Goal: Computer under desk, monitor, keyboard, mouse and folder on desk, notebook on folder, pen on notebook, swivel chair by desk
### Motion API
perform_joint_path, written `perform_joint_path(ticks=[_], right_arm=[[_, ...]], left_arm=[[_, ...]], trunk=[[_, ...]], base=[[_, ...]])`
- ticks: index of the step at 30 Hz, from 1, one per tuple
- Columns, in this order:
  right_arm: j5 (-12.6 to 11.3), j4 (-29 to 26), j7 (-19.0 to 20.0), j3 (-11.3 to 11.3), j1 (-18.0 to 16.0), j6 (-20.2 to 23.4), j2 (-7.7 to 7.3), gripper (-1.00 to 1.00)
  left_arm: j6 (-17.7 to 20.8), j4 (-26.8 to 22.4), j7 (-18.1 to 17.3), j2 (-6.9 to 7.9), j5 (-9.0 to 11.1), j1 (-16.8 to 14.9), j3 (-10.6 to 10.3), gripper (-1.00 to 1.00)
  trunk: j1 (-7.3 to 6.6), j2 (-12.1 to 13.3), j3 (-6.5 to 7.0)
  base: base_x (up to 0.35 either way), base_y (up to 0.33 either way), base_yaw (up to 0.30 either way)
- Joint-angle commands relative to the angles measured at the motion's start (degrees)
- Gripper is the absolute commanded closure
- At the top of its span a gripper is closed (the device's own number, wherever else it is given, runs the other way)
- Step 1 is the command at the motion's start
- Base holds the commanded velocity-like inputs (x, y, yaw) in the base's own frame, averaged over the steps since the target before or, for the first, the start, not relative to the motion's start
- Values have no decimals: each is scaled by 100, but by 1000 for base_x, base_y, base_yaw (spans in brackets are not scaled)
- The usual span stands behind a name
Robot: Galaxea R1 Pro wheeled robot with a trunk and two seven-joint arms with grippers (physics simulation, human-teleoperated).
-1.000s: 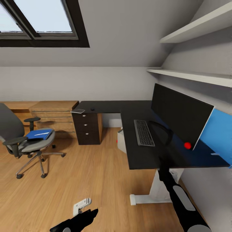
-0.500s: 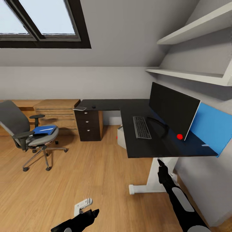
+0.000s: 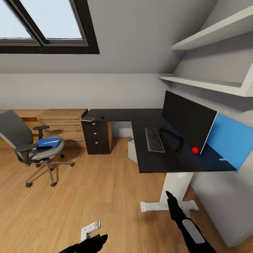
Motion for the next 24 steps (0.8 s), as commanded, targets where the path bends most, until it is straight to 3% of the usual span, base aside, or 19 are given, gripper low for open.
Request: perform_joint_path(ticks=[1, 3, 4, 7, 8, 11, 18, 19, 21, 24], right_arm=[[356, 81, 53, -19, 87, 10, -42, -100], [1398, 169, 173, -22, 294, -53, -111, -100], [2187, 215, 298, -26, 411, -99, -136, -100], [3022, 456, 439, -44, 499, -173, -154, -100], [3180, 616, 461, -48, 516, -222, -157, -100], [3358, 951, 472, -46, 533, -516, -160, -100], [3535, 1813, 505, -24, 544, -1822, -150, -100], [3688, 2089, 528, -13, 544, -2029, -154, -100], [3982, 2256, 639, -5, 545, -2128, -158, -100], [4192, 2341, 718, -2, 547, -2169, -147, -100]], left_arm=[[16, 22, 53, 5, 62, 0, -2, -100], [13, 216, 55, 16, 57, -1, 4, -100], [10, 475, 56, 27, 31, -1, 6, -100], [-19, 1007, 57, 64, -150, 1, 8, -100], [-86, 1196, 57, 74, -249, 2, 8, -100], [-361, 1563, 57, 85, -413, -2, 12, -100], [-1297, 2582, 57, 99, -663, -5, 9, -100], [-1556, 2837, 60, 100, -836, -4, 9, -100], [-1920, 3112, 61, 101, -1047, -3, 9, -100], [-2221, 3368, 55, 101, -1123, -5, 9, -100]], trunk=[[-23, 38, 14], [-66, 119, 50], [-88, 159, 67], [-154, 279, 121], [-176, 319, 139], [-242, 439, 193], [-396, 720, 319], [-418, 760, 337], [-462, 840, 373], [-528, 961, 427]], base=[[0, 0, 0], [0, 0, 0], [0, 0, 0], [0, 0, 0], [0, 0, 0], [0, 0, 0], [0, 0, 0], [0, 0, 0], [0, 0, 0], [0, 0, 0]])
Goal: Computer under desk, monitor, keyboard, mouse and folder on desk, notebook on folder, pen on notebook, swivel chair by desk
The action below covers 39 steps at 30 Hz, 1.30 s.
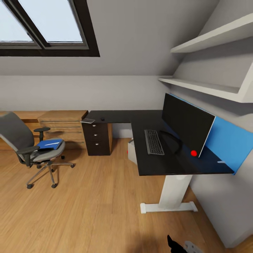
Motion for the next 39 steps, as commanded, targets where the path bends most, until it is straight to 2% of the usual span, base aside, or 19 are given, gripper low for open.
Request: perform_joint_path(ticks=[1, 4, 5, 6, 7, 11, 12, 13, 14, 16, 17, 20, 21, 23, 39], right_arm=[[77, 79, 103, -32, -4, -63, 18, -100], [126, 111, 116, -24, -3, -112, 35, -100], [139, 119, 120, -21, -4, -126, 39, -100], [155, 129, 121, -17, -4, -153, 46, -100], [158, 131, 118, -16, -6, -163, 47, -100], [166, 197, 92, 4, -6, -252, 54, -100], [169, 405, 43, 17, -5, -692, 138, -100], [169, 462, 6, 18, -7, -855, 209, -100], [171, 579, -315, 21, -6, -1190, 392, -100], [174, 622, -743, 62, -6, -1319, 532, -100], [172, 641, -1119, 379, -5, -1379, 611, -100], [172, 644, -1125, 413, -8, -1381, 621, -100], [172, 658, -1131, 430, -9, -1382, 627, -100], [170, 666, -1131, 431, -8, -1382, 628, -100], [169, 669, -1131, 424, -7, -1377, 610, -100]], left_arm=[[-197, 232, 46, 6, 28, -16, -26, -100], [-371, 482, 38, 45, 18, -66, -21, -100], [-462, 619, 30, 99, 22, -106, -20, -100], [-766, 1050, 20, 257, 30, -207, -18, -100], [-951, 1285, 14, 331, 31, -232, -17, -100], [-1162, 1435, 12, 369, 18, -246, -22, -100], [-1215, 1480, 14, 282, -8, -249, -45, -100], [-1220, 1486, 15, 268, -9, -249, -47, -100], [-1226, 1492, 16, 251, -11, -249, -50, -100], [-1253, 1497, 18, 245, -11, -249, -50, -100], [-2134, 1818, 20, 242, -3, -249, -53, -100], [-2140, 1853, 18, 237, -3, -249, -55, -100], [-2146, 1985, 15, 129, -11, -249, -66, -100], [-2151, 2017, 15, 95, -15, -249, -69, -100], [-2160, 2020, 17, 100, -13, -249, -61, -100]], trunk=[[-22, 38, 12], [-88, 158, 66], [-110, 198, 84], [-132, 238, 102], [-154, 278, 120], [-242, 439, 192], [-264, 479, 210], [-286, 519, 228], [-308, 559, 246], [-308, 559, 244], [-308, 559, 241], [-308, 559, 237], [-308, 559, 237], [-308, 559, 237], [-308, 559, 237]], base=[[0, 0, 0], [0, 0, 0], [0, 0, 0], [0, 0, 0], [0, 0, 0], [0, 0, 0], [0, 0, 126], [0, 0, 180], [0, 0, 243], [0, 0, 250], [0, 175, 178], [58, 224, 223], [236, 243, 273], [255, 238, 276], [272, 220, 276]])
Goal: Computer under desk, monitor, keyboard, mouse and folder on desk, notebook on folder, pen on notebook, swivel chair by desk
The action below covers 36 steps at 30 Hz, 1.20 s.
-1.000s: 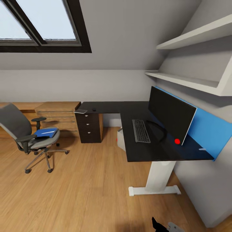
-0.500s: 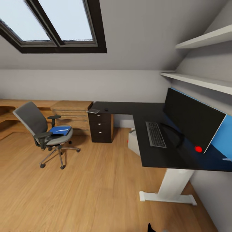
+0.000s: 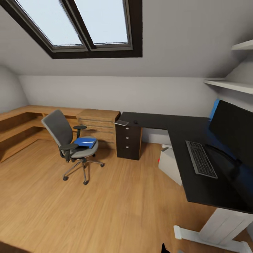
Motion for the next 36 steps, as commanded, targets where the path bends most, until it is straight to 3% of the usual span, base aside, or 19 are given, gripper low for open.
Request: perform_joint_path(ticks=[1, 36], right_arm=[[-11, 2, 19, -23, -2, -20, 2, -100], [-28, -2, 20, -40, -6, -66, -25, -100]], left_arm=[[-23, 4, 38, 4, 44, -5, -49, -100], [-23, 13, 29, -12, 35, -5, -58, -100]], trunk=[[4, -4, -6], [4, -4, -6]], base=[[313, 77, 193], [330, 4, 11]])
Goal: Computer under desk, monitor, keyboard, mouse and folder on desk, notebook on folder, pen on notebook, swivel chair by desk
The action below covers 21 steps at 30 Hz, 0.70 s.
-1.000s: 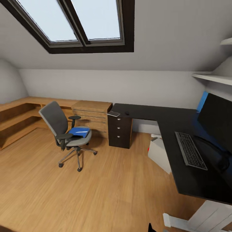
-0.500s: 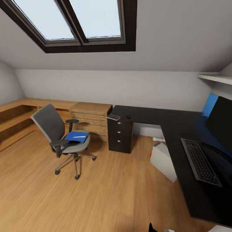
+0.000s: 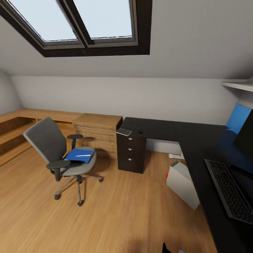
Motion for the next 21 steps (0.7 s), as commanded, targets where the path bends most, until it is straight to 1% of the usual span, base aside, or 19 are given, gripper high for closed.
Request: perform_joint_path(ticks=[1, 6, 15, 21], right_arm=[[-11, 1, 19, -27, -4, -18, 2, -100], [-20, 5, 19, -39, -3, -20, 12, -100], [-17, 6, 19, -43, -2, -27, 28, -100], [-17, 7, 19, -40, -4, -28, 25, -100]], left_arm=[[-22, 1, 40, 6, 44, -4, -49, -100], [-22, 1, 41, 9, 47, -4, -49, -100], [-22, 1, 40, 6, 45, -4, -49, -100], [-22, 3, 40, 3, 45, -4, -49, -100]], trunk=[[4, -4, -6], [4, -4, 4], [4, -4, 75], [-128, 237, 227]], base=[[333, 0, 0], [333, 0, 0], [333, -9, 0], [333, -95, 0]])
